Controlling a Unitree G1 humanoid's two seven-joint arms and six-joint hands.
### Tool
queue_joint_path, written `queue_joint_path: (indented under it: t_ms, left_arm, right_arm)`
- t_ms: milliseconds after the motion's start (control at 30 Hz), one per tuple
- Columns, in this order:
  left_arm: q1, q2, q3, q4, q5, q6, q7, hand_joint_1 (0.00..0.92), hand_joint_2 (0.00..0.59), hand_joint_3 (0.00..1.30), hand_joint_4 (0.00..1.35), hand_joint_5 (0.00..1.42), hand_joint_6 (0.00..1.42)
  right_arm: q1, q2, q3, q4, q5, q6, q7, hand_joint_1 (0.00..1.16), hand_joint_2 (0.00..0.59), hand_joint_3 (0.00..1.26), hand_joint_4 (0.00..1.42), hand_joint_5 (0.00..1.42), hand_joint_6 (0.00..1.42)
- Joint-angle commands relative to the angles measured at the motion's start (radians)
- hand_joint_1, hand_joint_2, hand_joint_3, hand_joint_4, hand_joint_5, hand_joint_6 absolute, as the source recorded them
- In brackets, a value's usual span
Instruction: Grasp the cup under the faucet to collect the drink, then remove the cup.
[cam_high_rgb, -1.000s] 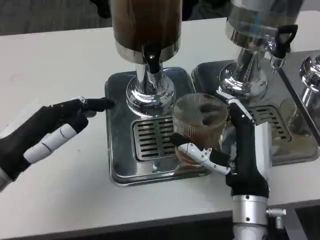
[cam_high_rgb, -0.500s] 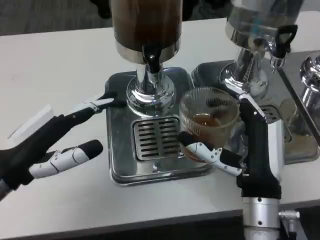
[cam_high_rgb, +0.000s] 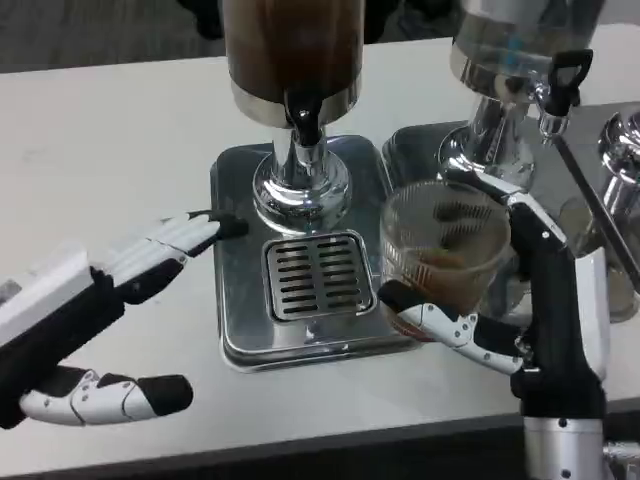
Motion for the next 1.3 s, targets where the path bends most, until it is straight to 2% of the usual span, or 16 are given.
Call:
queue_joint_path:
  t_ms: [33, 300, 600, 867, 1300]
  left_arm:
    - [0.033, 0.051, 0.008, -0.034, -0.006, -0.053, 0.012, 0.000, 0.135, 0.04, 0.00, 0.00, 0.00]
    - [0.058, 0.118, 0.022, -0.047, 0.015, -0.157, 0.012, 0.000, 0.128, 0.03, 0.00, 0.00, 0.00]
    - [0.097, 0.192, 0.008, -0.071, -0.027, -0.215, 0.019, 0.000, 0.126, 0.02, 0.00, 0.00, 0.00]
    - [0.145, 0.221, 0.007, -0.093, -0.042, -0.244, 0.024, 0.000, 0.126, 0.02, 0.00, 0.00, 0.00]
    - [0.173, 0.230, 0.011, -0.124, -0.041, -0.240, 0.029, 0.000, 0.122, 0.04, 0.00, 0.00, 0.00]
  right_arm:
    - [0.035, 0.000, -0.019, -0.094, 0.026, -0.013, 0.034, 1.07, 0.091, 0.81, 0.98, 1.15, 1.42]
    - [0.094, 0.003, -0.042, -0.177, 0.052, -0.008, 0.099, 1.07, 0.091, 0.81, 0.98, 1.16, 1.42]
    - [0.127, 0.018, -0.051, -0.217, 0.064, -0.009, 0.140, 1.07, 0.091, 0.82, 1.00, 1.16, 1.42]
    - [0.142, 0.028, -0.056, -0.238, 0.074, -0.007, 0.168, 1.07, 0.098, 0.83, 1.00, 1.16, 1.42]
    - [0.144, 0.037, -0.064, -0.249, 0.077, -0.003, 0.186, 1.07, 0.100, 0.83, 1.00, 1.17, 1.42]
